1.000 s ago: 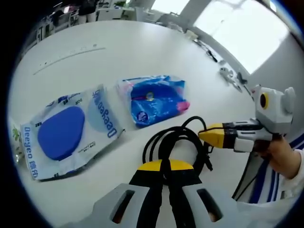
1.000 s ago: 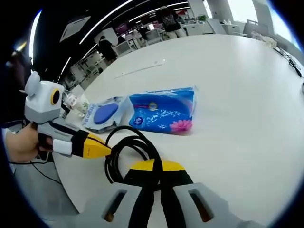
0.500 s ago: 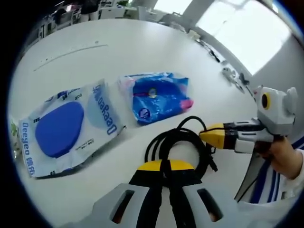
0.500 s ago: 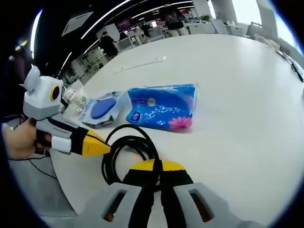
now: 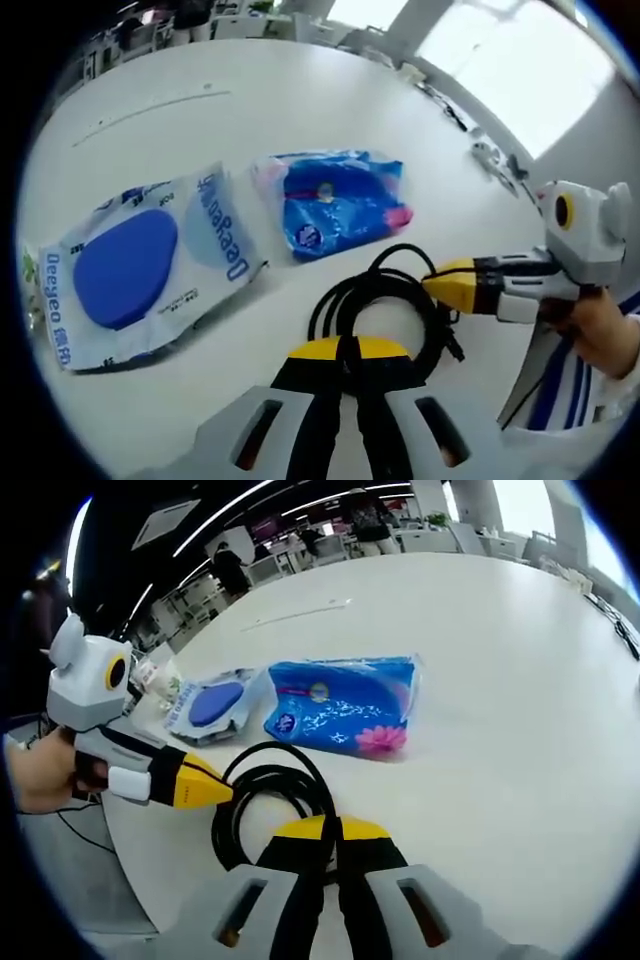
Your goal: Arrange the tabletop items into an orderly group along one side of the table until the central work area is clear of visible clutter.
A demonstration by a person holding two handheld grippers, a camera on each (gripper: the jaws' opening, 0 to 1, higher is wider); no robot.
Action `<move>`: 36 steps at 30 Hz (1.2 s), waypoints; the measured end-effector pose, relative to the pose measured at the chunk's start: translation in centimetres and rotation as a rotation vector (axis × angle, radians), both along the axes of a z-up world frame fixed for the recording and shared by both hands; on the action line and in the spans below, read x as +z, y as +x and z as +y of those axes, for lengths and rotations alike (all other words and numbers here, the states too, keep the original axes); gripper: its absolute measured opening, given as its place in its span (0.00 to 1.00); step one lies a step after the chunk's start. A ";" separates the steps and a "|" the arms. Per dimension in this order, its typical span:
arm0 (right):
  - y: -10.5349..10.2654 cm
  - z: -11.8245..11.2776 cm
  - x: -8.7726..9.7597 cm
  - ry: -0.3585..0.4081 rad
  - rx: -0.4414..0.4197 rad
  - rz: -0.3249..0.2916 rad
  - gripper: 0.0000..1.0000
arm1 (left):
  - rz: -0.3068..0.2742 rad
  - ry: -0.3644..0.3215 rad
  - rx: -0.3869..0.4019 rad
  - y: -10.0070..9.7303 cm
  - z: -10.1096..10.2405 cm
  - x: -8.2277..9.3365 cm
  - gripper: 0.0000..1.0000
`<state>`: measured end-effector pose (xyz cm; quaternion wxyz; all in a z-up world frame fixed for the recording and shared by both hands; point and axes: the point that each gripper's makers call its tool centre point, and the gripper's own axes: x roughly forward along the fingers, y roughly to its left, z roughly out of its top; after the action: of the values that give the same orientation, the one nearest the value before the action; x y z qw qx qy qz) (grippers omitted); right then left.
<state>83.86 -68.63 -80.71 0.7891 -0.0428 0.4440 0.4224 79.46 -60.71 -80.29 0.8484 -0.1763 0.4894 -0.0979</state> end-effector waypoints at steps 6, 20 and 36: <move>0.0 0.0 0.0 0.002 0.010 -0.014 0.00 | 0.000 -0.002 0.017 -0.1 0.0 -0.1 0.00; 0.2 0.1 0.6 0.017 0.021 -0.057 0.06 | -0.040 0.026 0.014 -0.1 0.1 0.3 0.02; 0.6 -1.1 3.1 0.151 -0.060 -0.105 0.76 | -0.191 0.012 0.040 0.0 0.8 3.2 0.74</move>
<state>84.42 -69.75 -77.56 0.8246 0.0082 0.3701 0.4279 79.41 -59.86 -77.05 0.8940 -0.1709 0.4034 -0.0944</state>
